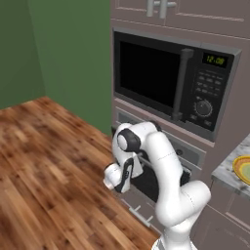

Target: Take the baked cake out of the oven and place it on the plate for cooling. Then close the oven door.

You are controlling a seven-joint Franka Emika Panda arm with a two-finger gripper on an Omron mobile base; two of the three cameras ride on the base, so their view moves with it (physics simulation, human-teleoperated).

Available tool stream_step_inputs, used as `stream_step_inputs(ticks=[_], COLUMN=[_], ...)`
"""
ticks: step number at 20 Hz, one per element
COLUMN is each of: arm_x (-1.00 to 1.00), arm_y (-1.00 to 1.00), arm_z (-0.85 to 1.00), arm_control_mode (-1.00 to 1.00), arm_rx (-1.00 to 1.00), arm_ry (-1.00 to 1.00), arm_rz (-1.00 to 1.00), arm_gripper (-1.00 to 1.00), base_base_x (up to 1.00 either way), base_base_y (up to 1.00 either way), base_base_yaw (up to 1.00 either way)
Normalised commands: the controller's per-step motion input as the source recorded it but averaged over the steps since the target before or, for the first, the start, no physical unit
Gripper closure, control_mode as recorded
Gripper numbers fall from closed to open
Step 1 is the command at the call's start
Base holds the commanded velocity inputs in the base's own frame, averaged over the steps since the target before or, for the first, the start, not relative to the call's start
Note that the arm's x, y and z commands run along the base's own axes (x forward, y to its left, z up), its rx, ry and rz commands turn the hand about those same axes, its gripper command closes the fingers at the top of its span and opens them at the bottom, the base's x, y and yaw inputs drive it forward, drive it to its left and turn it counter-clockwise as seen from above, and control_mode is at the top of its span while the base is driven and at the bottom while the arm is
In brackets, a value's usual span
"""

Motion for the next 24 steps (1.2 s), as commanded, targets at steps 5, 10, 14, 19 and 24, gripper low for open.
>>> stream_step_inputs(ticks=[5, 10, 14, 19, 24], arm_x=[0.02, 0.0, 0.0, 0.0, 0.0], arm_y=[-0.63, -0.62, -0.58, -0.59, -0.47], arm_z=[0.0, 0.0, 0.0, 0.0, 0.0], arm_control_mode=[-1.0, -1.0, -1.0, -1.0, -1.0], arm_rx=[0.11, 0.11, 0.1, 0.13, 0.14], arm_ry=[0.0, 0.0, 0.0, 0.0, 0.01], arm_rz=[0.06, 0.07, 0.07, 0.08, 0.1], arm_gripper=[-1.0, -1.0, -1.0, -1.0, -1.0], base_base_x=[0.0, 0.0, 0.0, 0.0, 0.0], base_base_y=[0.0, 0.0, 0.0, 0.0, 0.0], base_base_yaw=[0.0, 0.0, 0.0, 0.0, 0.0])
